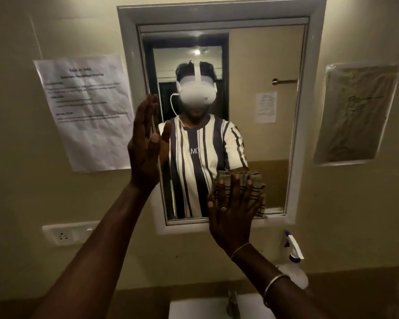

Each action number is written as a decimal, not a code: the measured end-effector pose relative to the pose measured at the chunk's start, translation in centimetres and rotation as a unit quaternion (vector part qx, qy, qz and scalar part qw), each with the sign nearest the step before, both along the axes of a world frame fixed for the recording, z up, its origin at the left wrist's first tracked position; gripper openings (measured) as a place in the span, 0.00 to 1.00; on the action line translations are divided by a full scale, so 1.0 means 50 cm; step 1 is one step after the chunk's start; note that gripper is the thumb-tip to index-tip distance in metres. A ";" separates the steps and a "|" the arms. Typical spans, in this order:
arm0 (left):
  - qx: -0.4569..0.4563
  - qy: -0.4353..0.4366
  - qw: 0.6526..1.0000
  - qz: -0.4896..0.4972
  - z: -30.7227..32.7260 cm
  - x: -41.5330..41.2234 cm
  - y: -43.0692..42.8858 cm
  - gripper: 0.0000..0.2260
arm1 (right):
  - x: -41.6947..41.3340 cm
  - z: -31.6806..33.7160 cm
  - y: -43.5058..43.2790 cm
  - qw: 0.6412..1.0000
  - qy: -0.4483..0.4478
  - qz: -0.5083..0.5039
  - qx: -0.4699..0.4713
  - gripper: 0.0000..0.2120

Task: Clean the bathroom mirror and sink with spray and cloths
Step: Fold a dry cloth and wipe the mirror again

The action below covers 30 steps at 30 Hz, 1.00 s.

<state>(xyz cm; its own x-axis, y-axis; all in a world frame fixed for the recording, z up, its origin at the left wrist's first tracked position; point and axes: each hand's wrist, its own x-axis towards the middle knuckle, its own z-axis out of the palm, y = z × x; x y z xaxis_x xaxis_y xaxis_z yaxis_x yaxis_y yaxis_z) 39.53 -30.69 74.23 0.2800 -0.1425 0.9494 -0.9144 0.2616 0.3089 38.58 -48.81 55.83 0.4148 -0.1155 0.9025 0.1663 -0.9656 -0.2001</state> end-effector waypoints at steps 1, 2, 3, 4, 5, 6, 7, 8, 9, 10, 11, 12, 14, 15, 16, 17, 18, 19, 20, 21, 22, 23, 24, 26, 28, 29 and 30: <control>0.004 0.009 1.000 0.007 -0.002 0.004 0.002 0.35 | 0.000 -0.004 0.021 1.000 0.008 0.013 -0.025 0.35; 0.006 0.017 1.000 0.015 -0.004 0.006 0.005 0.36 | 0.001 -0.008 0.043 0.998 0.016 0.025 -0.046 0.34; 0.007 0.024 0.999 0.025 -0.004 0.006 0.007 0.36 | 0.003 -0.011 0.064 0.997 0.023 0.035 -0.064 0.33; 0.003 0.028 0.999 0.036 -0.004 0.006 0.009 0.35 | 0.005 -0.014 0.084 0.995 0.026 0.043 -0.081 0.32; -0.001 0.030 0.998 0.046 -0.004 0.007 0.012 0.35 | 0.005 -0.016 0.103 0.994 0.029 0.051 -0.096 0.32; -0.004 0.027 0.998 0.056 -0.004 0.009 0.013 0.35 | 0.004 -0.017 0.120 0.991 0.030 0.060 -0.112 0.31; -0.005 0.024 0.998 0.059 -0.004 0.010 0.014 0.34 | 0.002 -0.019 0.136 0.989 0.028 0.070 -0.128 0.31; -0.008 0.022 0.998 0.059 -0.005 0.009 0.013 0.34 | 0.001 -0.020 0.149 0.986 0.024 0.081 -0.144 0.30; -0.010 0.020 0.998 0.057 -0.007 0.011 0.011 0.33 | -0.001 -0.021 0.158 0.983 0.022 0.090 -0.156 0.30; -0.013 0.020 0.998 0.057 -0.008 0.014 0.009 0.32 | -0.001 -0.021 0.163 0.981 0.022 0.097 -0.166 0.30; -0.013 0.017 0.998 0.061 -0.009 0.015 0.007 0.32 | -0.001 -0.020 0.162 0.979 0.023 0.102 -0.177 0.30; -0.015 0.016 0.998 0.065 -0.008 0.013 0.003 0.32 | 0.001 -0.020 0.155 0.974 0.023 0.108 -0.196 0.29; -0.018 0.008 0.998 0.062 -0.004 0.012 -0.003 0.34 | 0.005 -0.021 0.127 0.956 0.020 0.127 -0.265 0.28; -0.019 0.004 0.998 0.059 -0.003 0.011 -0.005 0.34 | 0.006 -0.022 0.107 0.943 0.016 0.134 -0.304 0.27; -0.020 -0.001 0.998 0.056 -0.003 0.011 -0.005 0.33 | 0.008 -0.024 0.085 0.931 0.010 0.140 -0.336 0.27; -0.017 -0.010 0.998 0.055 -0.002 0.013 -0.007 0.31 | 0.009 -0.026 0.061 0.923 0.003 0.142 -0.358 0.27; -0.016 -0.018 0.998 0.059 -0.002 0.014 -0.006 0.29 | 0.010 -0.029 0.037 0.918 -0.004 0.143 -0.369 0.27; -0.010 -0.025 0.998 0.062 -0.003 0.015 -0.006 0.28 | 0.009 -0.033 0.012 0.917 -0.008 0.140 -0.374 0.27; -0.009 -0.029 0.997 0.069 -0.005 0.019 -0.004 0.28 | 0.008 -0.038 -0.013 0.918 -0.011 0.134 -0.373 0.26; -0.005 -0.032 0.996 0.077 -0.006 0.022 -0.002 0.27 | 0.007 -0.043 -0.037 0.921 -0.013 0.126 -0.369 0.26; -0.004 -0.037 0.996 0.084 -0.006 0.022 -0.003 0.27 | 0.006 -0.050 -0.063 0.924 -0.013 0.115 -0.364 0.27; -0.002 -0.038 0.996 0.080 -0.006 0.018 -0.005 0.27 | 0.003 -0.056 -0.087 0.928 -0.014 0.104 -0.358 0.27; -0.001 -0.044 0.996 0.072 -0.004 0.013 -0.008 0.27 | 0.000 -0.063 -0.109 0.932 -0.013 0.091 -0.351 0.27; -0.006 -0.054 0.996 0.064 -0.002 0.006 -0.013 0.28 | -0.005 -0.080 -0.145 0.943 -0.007 0.066 -0.325 0.27; -0.009 -0.051 0.997 0.054 0.000 0.005 -0.016 0.29 | -0.012 -0.094 -0.164 0.957 0.014 0.057 -0.286 0.27; -0.011 -0.050 0.997 0.057 0.002 0.003 -0.018 0.29 | -0.014 -0.101 -0.165 0.962 0.025 0.058 -0.267 0.28; -0.011 -0.057 0.996 0.060 0.002 0.001 -0.018 0.28 | -0.016 -0.106 -0.160 0.966 0.033 0.060 -0.249 0.28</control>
